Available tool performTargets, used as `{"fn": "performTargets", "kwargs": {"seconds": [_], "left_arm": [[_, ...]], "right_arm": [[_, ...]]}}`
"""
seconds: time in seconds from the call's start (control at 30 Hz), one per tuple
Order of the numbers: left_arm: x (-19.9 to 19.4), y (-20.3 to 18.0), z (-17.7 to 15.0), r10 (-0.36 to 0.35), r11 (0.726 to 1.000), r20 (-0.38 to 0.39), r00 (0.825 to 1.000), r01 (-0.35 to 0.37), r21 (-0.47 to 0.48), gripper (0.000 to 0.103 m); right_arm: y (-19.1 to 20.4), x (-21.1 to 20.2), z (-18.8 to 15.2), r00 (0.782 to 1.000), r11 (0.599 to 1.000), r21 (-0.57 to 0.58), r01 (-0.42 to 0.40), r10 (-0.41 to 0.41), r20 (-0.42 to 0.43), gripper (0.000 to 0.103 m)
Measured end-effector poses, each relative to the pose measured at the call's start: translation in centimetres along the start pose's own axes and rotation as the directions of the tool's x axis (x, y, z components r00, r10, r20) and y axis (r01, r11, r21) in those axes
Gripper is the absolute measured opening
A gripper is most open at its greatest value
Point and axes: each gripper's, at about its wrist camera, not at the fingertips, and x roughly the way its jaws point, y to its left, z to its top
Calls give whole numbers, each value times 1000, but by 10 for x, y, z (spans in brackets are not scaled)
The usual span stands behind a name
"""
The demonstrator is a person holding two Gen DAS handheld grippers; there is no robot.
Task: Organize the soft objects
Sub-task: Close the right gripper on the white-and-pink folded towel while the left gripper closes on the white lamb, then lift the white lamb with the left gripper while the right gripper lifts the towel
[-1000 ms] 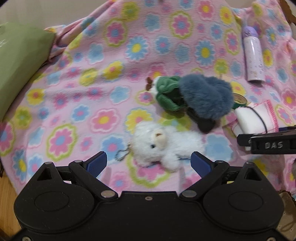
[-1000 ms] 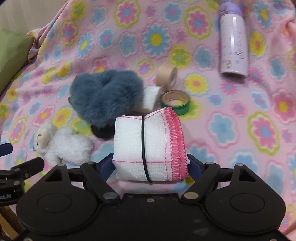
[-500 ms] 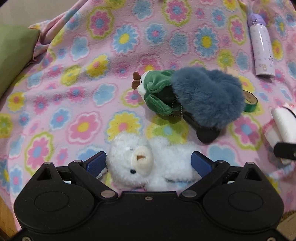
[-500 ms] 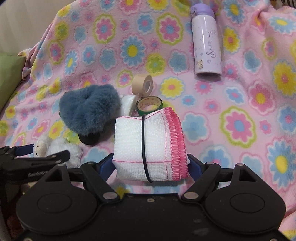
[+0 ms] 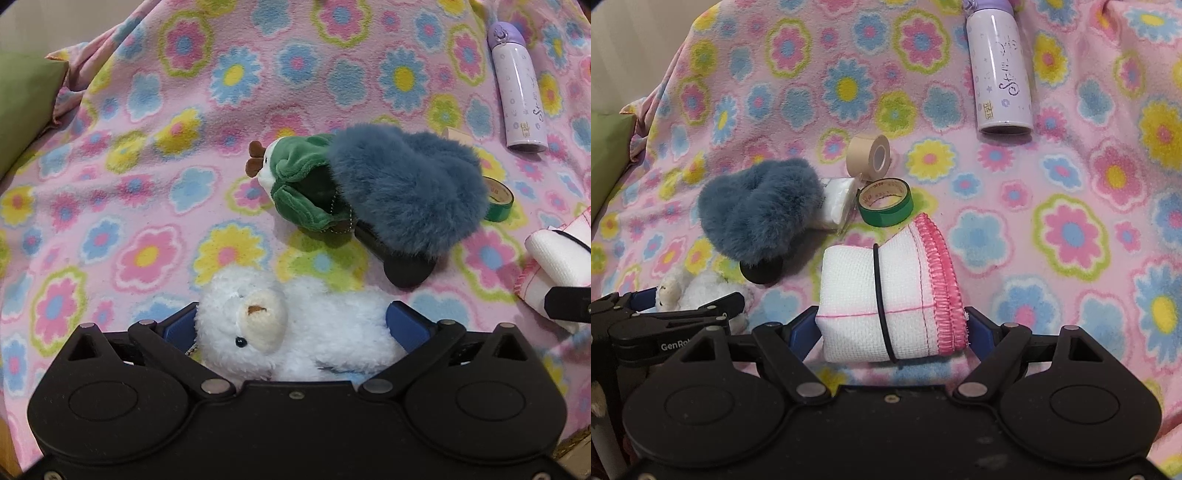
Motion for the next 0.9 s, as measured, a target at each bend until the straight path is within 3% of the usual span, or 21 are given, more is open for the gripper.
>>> {"fn": "performTargets", "kwargs": {"seconds": [0.3,0.57,0.83,0.9], "left_arm": [[2,-3,-3,-1,1000,11,1000,1,16,98],[-13,6,-4,-37,999,41,998,39,-26,67],[-31,18,-2,-47,997,68,997,51,-59,46],[-37,24,0,-64,995,70,995,69,-77,46]], "right_arm": [[3,2,0,1000,1000,-8,9,-9,4,81],[1,-6,1,1000,1000,0,5,-5,20,80],[2,-20,-1,999,1000,-2,-4,4,42,80],[1,-23,-2,999,1000,-3,-4,4,48,80]]}}
